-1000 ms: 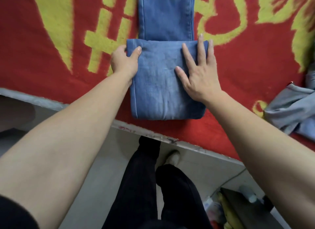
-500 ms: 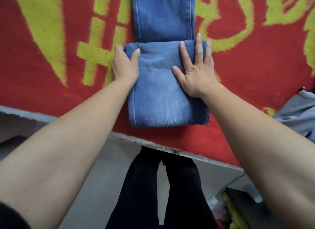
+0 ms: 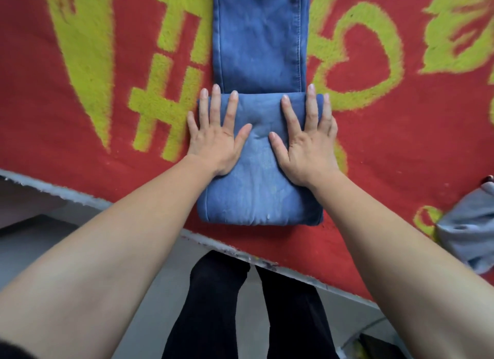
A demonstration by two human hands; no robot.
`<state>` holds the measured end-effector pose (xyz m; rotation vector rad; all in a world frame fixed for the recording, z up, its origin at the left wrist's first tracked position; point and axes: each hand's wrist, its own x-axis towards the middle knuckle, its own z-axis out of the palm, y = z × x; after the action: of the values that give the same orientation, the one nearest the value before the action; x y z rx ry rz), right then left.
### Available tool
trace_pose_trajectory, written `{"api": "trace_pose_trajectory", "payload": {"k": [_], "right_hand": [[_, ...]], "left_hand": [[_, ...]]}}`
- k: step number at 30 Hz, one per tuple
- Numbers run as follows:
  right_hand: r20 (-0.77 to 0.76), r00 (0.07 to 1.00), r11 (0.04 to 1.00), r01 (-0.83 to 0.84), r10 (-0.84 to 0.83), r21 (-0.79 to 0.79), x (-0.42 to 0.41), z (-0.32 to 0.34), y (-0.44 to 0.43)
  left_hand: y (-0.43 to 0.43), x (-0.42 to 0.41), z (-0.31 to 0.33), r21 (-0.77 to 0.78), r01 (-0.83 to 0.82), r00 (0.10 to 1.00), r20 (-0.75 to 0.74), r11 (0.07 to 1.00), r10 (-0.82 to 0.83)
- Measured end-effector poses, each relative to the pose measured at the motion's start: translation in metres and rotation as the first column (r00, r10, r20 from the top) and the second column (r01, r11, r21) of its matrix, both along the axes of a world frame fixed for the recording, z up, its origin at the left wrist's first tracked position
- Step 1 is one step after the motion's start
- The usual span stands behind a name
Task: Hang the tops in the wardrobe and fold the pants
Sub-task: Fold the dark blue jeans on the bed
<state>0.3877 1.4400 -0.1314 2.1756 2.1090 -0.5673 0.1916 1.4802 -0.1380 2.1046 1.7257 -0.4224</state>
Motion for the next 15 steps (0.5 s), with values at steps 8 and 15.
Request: {"api": "trace_pose_trajectory", "payload": {"k": [8,15], "right_hand": [[-0.419,0.816,0.884,0.463,-0.398,0.063,0.021,0.005,0.088],[-0.74,0.258,0.765,0.404,-0.621,-0.501,0.037,-0.045,0.249]], "left_hand": [[0.056,-0.002,0.001,0.053,-0.415,0.841,0.403,0.908,0.361],[0.192,0.028,-0.008,-0.678,-0.418,-0.092,0.694,0.605,0.714]]}}
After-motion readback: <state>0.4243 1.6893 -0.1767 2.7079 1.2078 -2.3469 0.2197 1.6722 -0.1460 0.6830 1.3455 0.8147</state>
